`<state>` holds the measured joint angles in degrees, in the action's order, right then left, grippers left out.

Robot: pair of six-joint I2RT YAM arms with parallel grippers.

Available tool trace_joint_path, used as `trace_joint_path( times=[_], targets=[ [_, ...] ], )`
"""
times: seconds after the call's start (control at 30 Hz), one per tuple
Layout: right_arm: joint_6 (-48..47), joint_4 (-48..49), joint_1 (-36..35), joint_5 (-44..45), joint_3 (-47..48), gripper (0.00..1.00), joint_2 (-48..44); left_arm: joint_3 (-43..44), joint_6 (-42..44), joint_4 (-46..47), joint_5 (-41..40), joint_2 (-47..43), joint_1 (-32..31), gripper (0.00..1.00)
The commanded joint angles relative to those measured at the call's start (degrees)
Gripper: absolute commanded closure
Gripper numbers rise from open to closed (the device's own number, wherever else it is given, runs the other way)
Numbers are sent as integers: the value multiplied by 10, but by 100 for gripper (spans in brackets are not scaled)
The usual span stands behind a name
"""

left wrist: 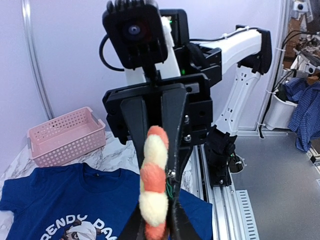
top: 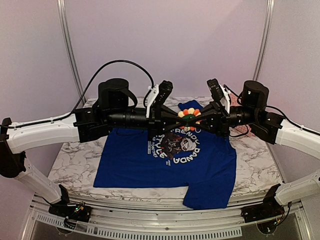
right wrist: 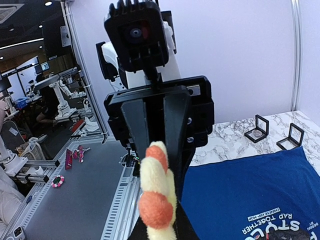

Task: Pin the brooch onto the clothing
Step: Pass from the left arm to the right, then pick up the flattened clothing from the center of the board.

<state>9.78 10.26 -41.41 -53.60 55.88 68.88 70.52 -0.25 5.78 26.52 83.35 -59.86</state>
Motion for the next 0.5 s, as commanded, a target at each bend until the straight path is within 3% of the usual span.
trace_joint_path(
  times=[0.0, 0.03, 0.1, 0.27, 0.47],
  targets=[
    [48, -44, 31, 95, 7, 100, 13, -23, 25, 8, -49, -5, 0, 60],
    [61, -46, 45, 108, 1, 100, 15, -29, 40, 6, -66, -7, 2, 42],
    [99, -47, 74, 133, -12, 100, 21, -46, 75, 0, -109, -11, 7, 30],
    [182, -49, 129, 173, -39, 100, 64, -108, 179, -34, -161, 5, 39, 29],
    [238, -11, 167, 150, -71, 100, 140, -186, 327, -105, -205, 60, 75, 33]
  ],
)
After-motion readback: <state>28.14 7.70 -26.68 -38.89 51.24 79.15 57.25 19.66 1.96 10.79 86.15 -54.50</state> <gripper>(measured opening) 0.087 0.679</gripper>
